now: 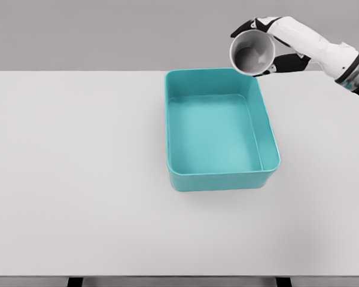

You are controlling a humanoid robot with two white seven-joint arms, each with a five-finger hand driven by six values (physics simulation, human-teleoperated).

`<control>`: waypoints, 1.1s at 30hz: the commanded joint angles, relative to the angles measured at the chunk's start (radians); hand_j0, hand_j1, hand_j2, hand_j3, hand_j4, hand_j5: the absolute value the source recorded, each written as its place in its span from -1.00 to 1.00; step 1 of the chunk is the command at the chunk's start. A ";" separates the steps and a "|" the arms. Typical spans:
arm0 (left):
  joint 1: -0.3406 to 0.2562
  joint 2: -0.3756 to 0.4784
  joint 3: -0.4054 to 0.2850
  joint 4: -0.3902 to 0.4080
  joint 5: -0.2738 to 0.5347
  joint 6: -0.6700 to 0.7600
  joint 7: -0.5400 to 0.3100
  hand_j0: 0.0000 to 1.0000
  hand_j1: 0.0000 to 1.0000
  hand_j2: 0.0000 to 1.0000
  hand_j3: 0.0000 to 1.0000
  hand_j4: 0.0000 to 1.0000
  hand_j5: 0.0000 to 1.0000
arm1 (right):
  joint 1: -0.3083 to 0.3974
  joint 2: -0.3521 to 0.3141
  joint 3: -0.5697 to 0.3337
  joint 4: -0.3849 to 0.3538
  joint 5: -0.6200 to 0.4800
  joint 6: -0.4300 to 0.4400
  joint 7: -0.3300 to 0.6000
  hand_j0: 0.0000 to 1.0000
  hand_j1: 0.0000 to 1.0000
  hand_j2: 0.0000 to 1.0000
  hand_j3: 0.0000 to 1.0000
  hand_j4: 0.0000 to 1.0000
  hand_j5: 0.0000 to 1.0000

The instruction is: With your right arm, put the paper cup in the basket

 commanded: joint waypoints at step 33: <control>0.002 0.000 0.000 0.002 0.000 0.000 0.003 1.00 1.00 1.00 1.00 1.00 1.00 | 0.175 -0.086 -0.090 -0.321 0.008 -0.009 -0.001 1.00 1.00 1.00 1.00 1.00 1.00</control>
